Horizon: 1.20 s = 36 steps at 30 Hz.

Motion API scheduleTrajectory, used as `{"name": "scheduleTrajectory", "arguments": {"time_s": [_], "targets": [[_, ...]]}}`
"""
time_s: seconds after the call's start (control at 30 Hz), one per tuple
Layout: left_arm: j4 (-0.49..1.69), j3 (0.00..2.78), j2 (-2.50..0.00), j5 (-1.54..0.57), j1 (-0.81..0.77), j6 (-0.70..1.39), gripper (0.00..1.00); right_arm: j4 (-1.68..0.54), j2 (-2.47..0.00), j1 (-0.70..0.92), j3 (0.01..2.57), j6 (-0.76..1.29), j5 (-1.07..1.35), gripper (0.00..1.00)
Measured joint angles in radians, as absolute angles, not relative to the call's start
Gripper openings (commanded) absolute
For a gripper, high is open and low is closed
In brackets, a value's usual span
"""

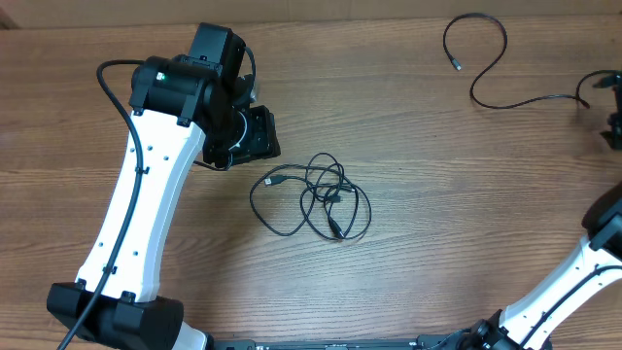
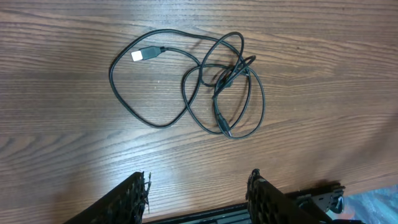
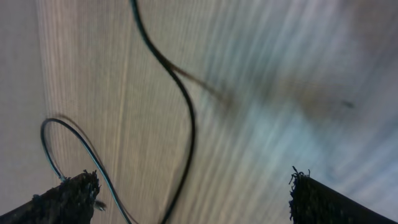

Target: Untangle cables

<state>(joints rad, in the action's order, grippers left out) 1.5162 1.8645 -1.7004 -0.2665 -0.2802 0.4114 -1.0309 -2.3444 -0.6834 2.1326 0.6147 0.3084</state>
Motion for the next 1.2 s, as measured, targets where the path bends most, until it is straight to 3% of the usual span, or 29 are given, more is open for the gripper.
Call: {"name": "scheduleTrajectory", "arguments": {"time_s": [0.13, 0.4, 0.47, 0.63, 0.8, 1.07, 1.2], "targets": [[1.518, 1.864, -1.7, -0.264, -0.28, 0.412, 0.55, -0.989, -2.363, -0.667, 2.132, 0.657, 0.322, 0.98], [1.517, 1.864, -1.7, -0.264, -0.28, 0.419, 0.55, -0.941, -2.381, -0.639, 2.11, 0.684, 0.251, 0.42], [1.517, 1.864, -1.7, -0.264, -0.28, 0.419, 0.55, -0.919, -2.389, -0.63, 2.104, 0.679, 0.261, 0.37], [1.517, 1.864, -1.7, -0.264, -0.28, 0.419, 0.55, -0.875, -2.397, -0.626, 2.101, 0.685, 0.297, 0.38], [1.517, 1.864, -1.7, -0.264, -0.28, 0.419, 0.56, -0.844, -2.398, -0.626, 2.101, 0.69, 0.322, 0.04], [1.518, 1.864, -1.7, -0.264, -0.28, 0.419, 0.55, -0.661, -2.399, -0.624, 2.106, 0.635, 0.561, 0.04], [1.519, 1.864, -1.7, -0.264, -0.28, 0.419, 0.56, -0.72, -2.402, -0.619, 2.181, 0.539, 0.649, 0.06]]}}
